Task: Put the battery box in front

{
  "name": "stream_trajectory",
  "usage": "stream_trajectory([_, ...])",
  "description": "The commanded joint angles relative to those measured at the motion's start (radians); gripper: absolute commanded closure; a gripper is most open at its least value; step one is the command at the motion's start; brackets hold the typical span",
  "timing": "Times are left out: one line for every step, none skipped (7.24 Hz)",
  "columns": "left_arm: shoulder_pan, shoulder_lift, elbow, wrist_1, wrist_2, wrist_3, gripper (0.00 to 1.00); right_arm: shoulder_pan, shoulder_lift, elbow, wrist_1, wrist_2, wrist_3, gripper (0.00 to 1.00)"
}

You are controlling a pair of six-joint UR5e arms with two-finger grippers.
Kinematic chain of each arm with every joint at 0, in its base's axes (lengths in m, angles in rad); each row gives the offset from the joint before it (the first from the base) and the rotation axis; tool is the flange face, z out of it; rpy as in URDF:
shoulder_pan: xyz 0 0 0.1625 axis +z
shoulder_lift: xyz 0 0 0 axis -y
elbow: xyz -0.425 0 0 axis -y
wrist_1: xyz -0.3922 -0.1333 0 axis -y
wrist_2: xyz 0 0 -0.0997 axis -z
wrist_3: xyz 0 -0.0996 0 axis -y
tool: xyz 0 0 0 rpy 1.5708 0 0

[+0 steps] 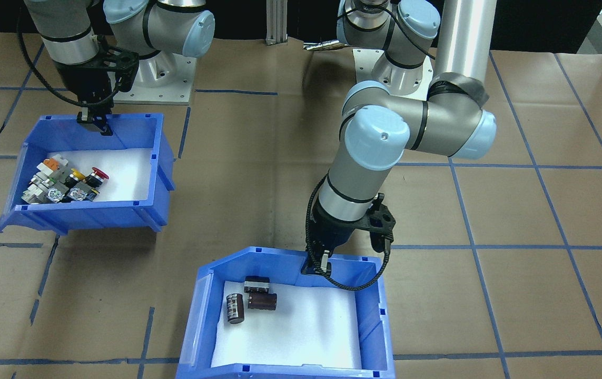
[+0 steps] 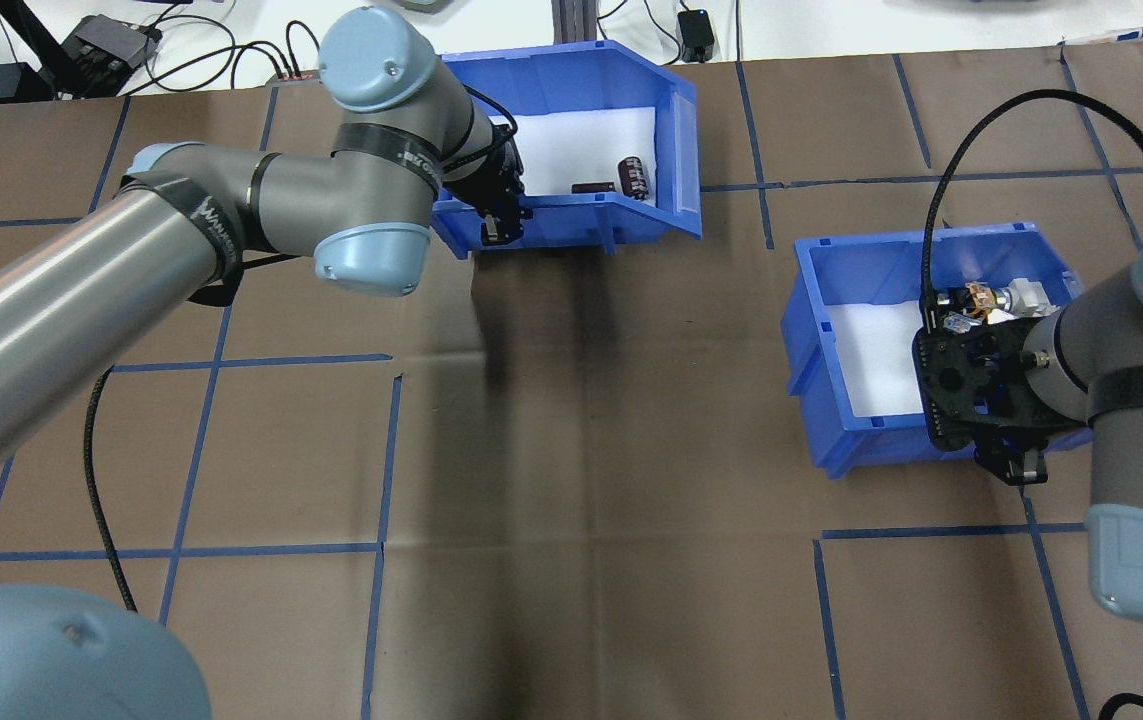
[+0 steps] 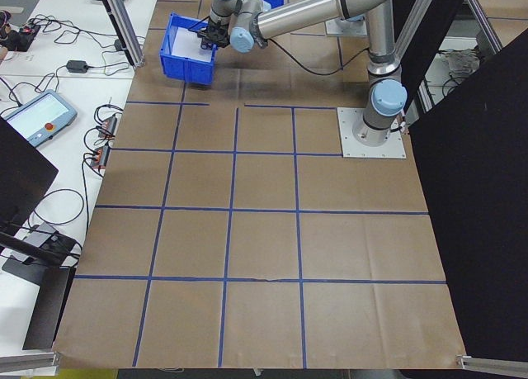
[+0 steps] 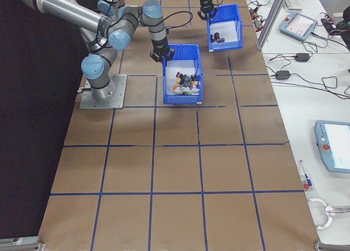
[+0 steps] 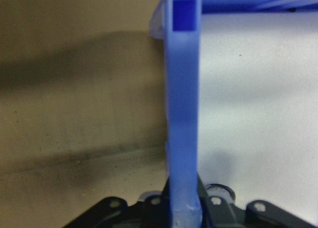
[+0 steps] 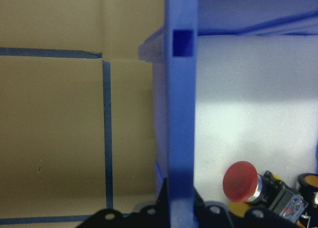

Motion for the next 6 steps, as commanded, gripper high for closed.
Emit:
stream_trajectory([-0.061,-0.035,0.001,-0.019,0.002,-0.029,1.00,0.002,-0.041,0.046,0.000,0.001,0.006,1.00])
stream_trajectory([-0.070,-0.032,0.001,-0.038,0.004,-0.029,1.00,0.002,-0.042,0.046,0.001,0.003,0.006,1.00])
stream_trajectory([-0.072,-0.029,0.003,-0.055,0.008,-0.030,1.00,0.005,-0.044,0.049,0.020,0.003,0.010,1.00])
stream_trajectory([-0.075,-0.026,0.015,-0.059,0.030,-0.067,1.00,0.035,-0.045,0.048,0.053,0.003,0.085,1.00])
stream_trajectory([-0.075,-0.027,0.027,-0.062,0.036,-0.129,1.00,0.099,-0.044,0.048,0.054,0.001,0.114,1.00])
stream_trajectory([-0.075,-0.032,0.023,-0.063,0.036,-0.139,1.00,0.147,-0.042,0.051,0.055,0.000,0.162,1.00])
